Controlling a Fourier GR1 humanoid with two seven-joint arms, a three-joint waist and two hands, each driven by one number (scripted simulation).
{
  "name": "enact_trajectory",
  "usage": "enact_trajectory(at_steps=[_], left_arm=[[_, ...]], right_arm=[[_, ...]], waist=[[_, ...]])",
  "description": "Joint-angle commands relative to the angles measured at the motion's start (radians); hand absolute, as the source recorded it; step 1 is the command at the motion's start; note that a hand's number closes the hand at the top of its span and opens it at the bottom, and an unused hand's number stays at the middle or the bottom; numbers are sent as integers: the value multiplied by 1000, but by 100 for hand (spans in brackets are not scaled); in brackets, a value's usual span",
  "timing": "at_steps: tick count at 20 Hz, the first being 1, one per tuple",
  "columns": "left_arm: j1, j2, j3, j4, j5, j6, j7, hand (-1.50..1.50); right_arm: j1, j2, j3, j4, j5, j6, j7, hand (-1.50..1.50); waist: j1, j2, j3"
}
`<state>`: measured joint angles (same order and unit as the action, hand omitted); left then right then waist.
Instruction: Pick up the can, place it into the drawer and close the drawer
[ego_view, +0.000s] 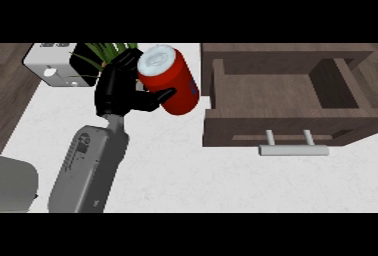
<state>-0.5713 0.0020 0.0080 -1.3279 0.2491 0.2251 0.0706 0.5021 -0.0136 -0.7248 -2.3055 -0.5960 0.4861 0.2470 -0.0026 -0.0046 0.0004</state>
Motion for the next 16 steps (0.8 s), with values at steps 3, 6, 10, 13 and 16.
enact_trajectory(at_steps=[3,6,10,13,16], left_arm=[[-104,10,-20,-36,-35,79,108,150],[-198,-2,-43,17,-21,137,125,150],[-317,-2,-103,69,-11,246,159,150],[-389,-2,-88,131,-20,262,155,150],[-444,-2,-194,245,74,369,78,150]], right_arm=[[29,13,79,10,45,-6,-64,-150],[-44,-34,-30,62,-20,5,4,-150],[-73,13,64,14,79,-27,11,-150],[-3,13,37,48,53,24,-66,-150],[-86,-34,23,30,4,-32,39,-150]], waist=[[-8,3,0],[-10,4,0],[-11,5,0],[-18,4,0],[-31,9,0]])
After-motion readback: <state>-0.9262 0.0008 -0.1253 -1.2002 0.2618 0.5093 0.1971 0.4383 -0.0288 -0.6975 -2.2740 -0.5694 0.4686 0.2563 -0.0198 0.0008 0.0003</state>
